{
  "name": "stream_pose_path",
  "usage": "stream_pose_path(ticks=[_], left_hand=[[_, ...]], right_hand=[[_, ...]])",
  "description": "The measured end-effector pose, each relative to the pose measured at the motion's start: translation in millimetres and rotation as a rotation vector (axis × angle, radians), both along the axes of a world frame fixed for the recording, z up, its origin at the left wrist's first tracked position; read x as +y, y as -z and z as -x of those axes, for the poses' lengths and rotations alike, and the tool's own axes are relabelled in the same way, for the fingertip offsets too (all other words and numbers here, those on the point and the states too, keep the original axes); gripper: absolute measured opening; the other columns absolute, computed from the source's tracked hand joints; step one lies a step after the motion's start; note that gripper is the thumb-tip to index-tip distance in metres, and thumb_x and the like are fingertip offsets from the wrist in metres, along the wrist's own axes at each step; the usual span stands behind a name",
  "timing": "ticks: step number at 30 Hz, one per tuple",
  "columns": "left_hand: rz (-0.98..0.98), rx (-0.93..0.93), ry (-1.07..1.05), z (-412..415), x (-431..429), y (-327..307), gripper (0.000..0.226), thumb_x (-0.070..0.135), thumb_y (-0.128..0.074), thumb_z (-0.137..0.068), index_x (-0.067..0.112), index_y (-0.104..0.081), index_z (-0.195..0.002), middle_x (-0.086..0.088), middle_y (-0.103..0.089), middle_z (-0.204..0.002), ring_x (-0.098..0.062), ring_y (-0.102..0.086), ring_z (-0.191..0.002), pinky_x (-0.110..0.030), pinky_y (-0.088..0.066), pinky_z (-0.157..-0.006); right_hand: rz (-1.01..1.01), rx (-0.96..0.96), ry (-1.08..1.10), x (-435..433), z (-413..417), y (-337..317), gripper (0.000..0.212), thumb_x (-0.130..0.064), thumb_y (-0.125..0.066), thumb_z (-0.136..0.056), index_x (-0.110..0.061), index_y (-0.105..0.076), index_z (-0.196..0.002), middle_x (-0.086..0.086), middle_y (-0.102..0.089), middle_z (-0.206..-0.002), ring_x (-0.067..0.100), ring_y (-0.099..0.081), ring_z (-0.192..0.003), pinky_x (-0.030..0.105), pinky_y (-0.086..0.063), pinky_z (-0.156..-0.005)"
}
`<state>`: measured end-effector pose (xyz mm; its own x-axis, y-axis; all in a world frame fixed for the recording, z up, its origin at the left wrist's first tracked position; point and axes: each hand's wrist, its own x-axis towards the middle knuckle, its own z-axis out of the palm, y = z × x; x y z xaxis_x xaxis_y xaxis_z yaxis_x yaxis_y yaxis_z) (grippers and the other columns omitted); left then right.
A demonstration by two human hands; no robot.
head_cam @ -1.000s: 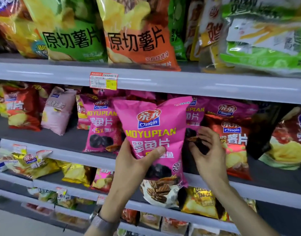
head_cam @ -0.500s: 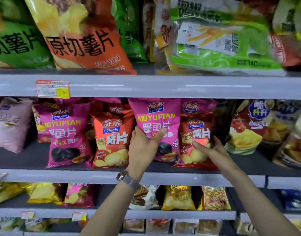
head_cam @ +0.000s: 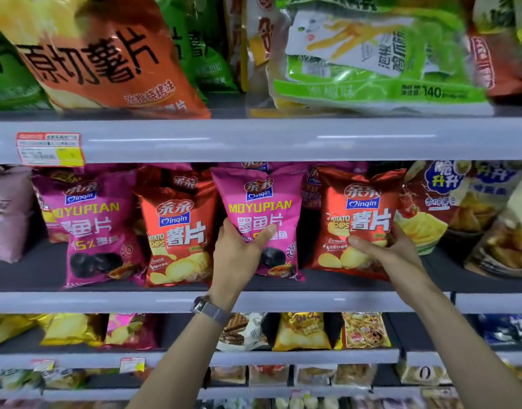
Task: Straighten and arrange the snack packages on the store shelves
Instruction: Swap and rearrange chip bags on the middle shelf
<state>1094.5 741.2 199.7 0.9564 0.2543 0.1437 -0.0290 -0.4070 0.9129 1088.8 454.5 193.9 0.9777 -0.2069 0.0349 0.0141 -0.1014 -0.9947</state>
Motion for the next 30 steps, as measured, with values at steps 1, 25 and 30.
stream_pose_path(ticks=[1,25,30], left_hand=[[0.006,0.002,-0.006,0,-1,2,0.064,0.065,-0.083,-0.076,0.028,-0.056,-0.121,0.006,-0.069,-0.119,-0.017,-0.069,-0.107,-0.039,-0.056,-0.09],[-0.261,0.0,-0.023,92,85,-38,0.03,0.036,-0.077,-0.093,0.033,-0.075,-0.123,0.012,-0.077,-0.109,-0.007,-0.071,-0.103,-0.029,-0.058,-0.09],[-0.204,-0.099,-0.243,97,143,-45,0.022,0.026,-0.077,-0.092,0.036,-0.074,-0.112,0.025,-0.077,-0.093,0.008,-0.071,-0.088,-0.028,-0.059,-0.087]], right_hand=[[0.007,-0.007,0.003,1,1,-1,0.076,-0.035,-0.092,-0.062,-0.023,-0.06,-0.13,-0.005,-0.079,-0.108,0.014,-0.076,-0.096,0.037,-0.06,-0.076],[-0.058,-0.074,-0.249,107,59,-24,0.07,-0.033,-0.089,-0.063,-0.034,-0.059,-0.127,-0.014,-0.077,-0.107,0.008,-0.076,-0.094,0.021,-0.06,-0.064],[-0.07,-0.082,-0.356,153,60,-30,0.068,-0.029,-0.089,-0.064,-0.032,-0.058,-0.125,-0.015,-0.077,-0.102,0.007,-0.076,-0.088,0.023,-0.06,-0.058]])
